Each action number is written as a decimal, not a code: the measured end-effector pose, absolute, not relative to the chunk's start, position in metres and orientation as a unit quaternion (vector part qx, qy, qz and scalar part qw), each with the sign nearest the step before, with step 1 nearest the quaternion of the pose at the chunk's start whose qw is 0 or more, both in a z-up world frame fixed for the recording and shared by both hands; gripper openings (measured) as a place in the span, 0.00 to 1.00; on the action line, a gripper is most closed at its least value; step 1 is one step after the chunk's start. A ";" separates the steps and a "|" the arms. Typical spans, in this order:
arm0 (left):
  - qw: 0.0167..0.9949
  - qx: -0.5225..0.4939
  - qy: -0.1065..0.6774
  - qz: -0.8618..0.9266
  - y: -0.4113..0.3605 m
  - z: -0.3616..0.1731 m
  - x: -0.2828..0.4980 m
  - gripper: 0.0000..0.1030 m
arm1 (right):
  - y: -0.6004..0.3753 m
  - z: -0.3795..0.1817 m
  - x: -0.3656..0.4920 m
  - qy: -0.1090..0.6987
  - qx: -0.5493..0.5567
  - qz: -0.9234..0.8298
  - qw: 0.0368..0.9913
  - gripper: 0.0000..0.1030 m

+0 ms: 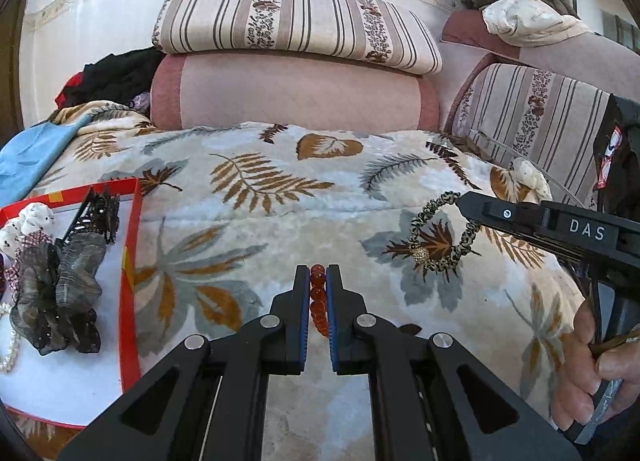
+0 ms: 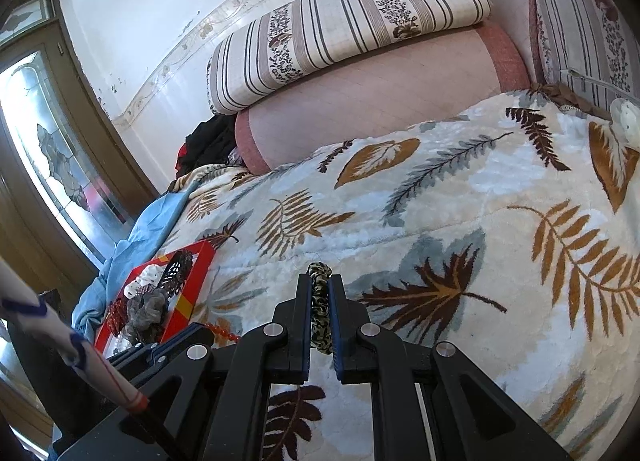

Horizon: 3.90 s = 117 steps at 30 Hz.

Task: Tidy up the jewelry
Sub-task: 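Lift both bracelets and carry them over the red-framed tray, then open the right tool to drop the leopard bracelet while the left tool releases the red bead bracelet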

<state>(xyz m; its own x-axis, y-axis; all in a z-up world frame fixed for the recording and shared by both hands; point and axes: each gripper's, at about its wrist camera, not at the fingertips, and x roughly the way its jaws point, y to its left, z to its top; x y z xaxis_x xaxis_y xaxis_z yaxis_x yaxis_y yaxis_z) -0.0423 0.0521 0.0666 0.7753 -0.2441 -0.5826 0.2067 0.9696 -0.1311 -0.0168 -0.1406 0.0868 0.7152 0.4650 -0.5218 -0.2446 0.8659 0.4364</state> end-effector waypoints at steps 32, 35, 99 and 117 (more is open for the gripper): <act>0.955 -0.008 0.284 -0.088 0.060 0.094 -0.105 0.07 | -0.109 0.088 -0.105 0.321 0.104 0.152 0.929 0.09; 0.955 -0.009 0.282 -0.088 0.062 0.096 -0.108 0.07 | -0.108 0.087 -0.112 0.324 0.102 0.150 0.929 0.09; 0.929 -0.184 0.306 0.102 0.315 0.068 -0.119 0.07 | 0.150 0.087 -0.070 0.393 0.035 0.342 0.853 0.09; 0.919 -0.171 0.338 0.110 0.307 0.047 -0.104 0.07 | 0.130 0.049 -0.052 0.432 0.043 0.298 0.850 0.10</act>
<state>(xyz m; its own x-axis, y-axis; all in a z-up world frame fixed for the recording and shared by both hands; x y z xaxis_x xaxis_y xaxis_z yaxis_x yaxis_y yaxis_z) -0.1045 0.3065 0.0470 0.7477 0.0859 -0.6585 -0.3170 0.9175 -0.2403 -0.0522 0.1304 0.0485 0.4478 0.5443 -0.7094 -0.4701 0.8182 0.3311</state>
